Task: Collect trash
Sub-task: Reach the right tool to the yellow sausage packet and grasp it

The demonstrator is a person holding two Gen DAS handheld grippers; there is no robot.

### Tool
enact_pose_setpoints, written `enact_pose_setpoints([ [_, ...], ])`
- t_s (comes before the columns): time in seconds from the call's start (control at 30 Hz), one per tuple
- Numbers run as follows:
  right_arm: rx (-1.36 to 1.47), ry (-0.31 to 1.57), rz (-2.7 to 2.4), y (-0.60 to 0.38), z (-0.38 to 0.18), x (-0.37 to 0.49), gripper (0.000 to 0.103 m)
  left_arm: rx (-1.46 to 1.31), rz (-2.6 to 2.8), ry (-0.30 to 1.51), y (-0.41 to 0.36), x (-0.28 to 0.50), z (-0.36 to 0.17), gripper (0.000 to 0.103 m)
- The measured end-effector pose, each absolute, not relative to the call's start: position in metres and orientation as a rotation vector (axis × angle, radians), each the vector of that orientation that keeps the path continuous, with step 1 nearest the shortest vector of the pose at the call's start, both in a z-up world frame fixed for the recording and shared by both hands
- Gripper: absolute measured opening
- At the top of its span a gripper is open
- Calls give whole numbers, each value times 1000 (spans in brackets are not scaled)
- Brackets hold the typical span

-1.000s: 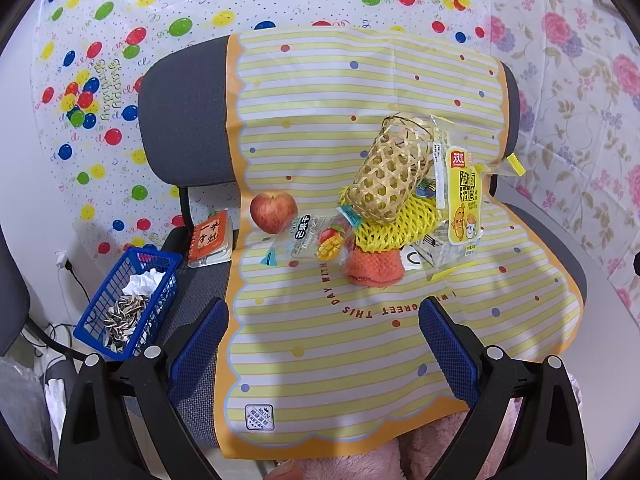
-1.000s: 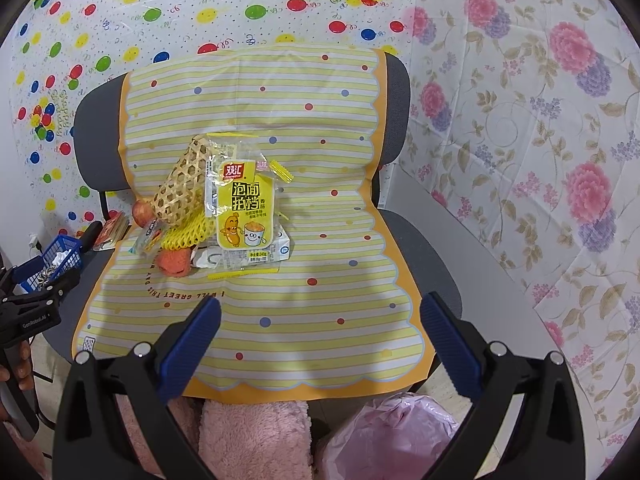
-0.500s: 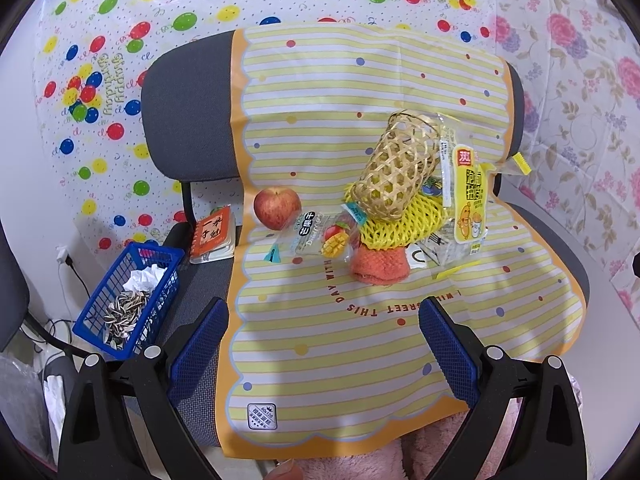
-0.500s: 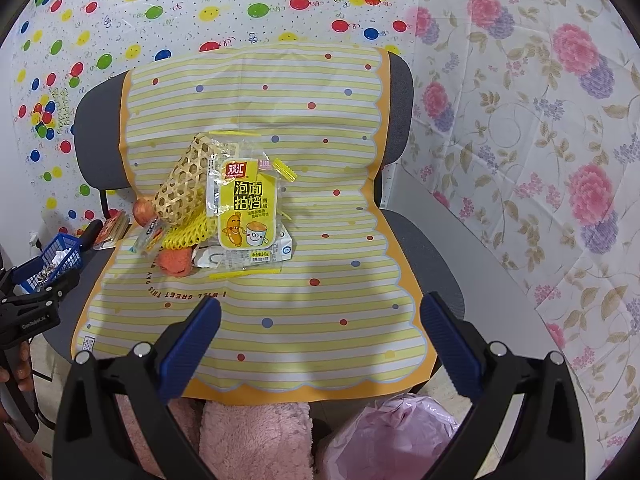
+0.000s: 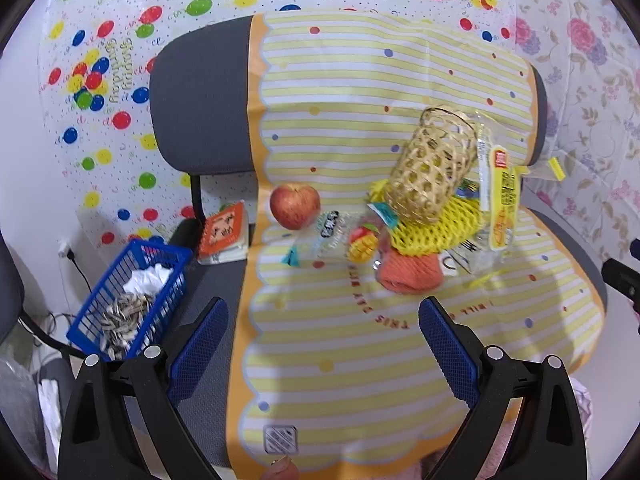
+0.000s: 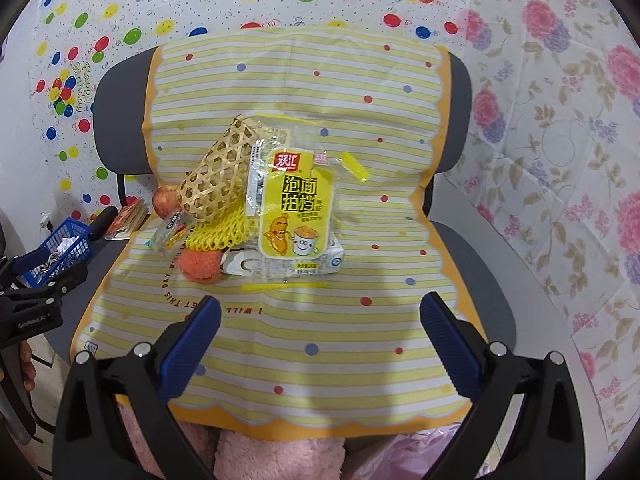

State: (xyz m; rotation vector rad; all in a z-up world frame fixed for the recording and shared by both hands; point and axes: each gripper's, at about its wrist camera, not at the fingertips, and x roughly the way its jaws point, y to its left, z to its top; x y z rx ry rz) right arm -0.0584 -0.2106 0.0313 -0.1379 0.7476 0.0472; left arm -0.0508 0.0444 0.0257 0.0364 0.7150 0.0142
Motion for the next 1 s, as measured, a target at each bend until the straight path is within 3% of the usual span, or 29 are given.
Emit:
enact_pose_setpoints([
  [0.2, -134, 640, 36, -195, 30, -29, 97, 17, 13, 754, 50, -31, 25, 95],
  [0.73, -211, 654, -19, -149, 2, 58, 97, 3, -13, 771, 46, 28, 14, 95],
  [0.93, -232, 658, -114, -139, -11, 85, 86, 41, -20, 771, 36, 41, 9, 95],
  [1.0, -248, 656, -144, -137, -14, 88, 75, 49, -19, 766, 34, 44, 10, 95],
])
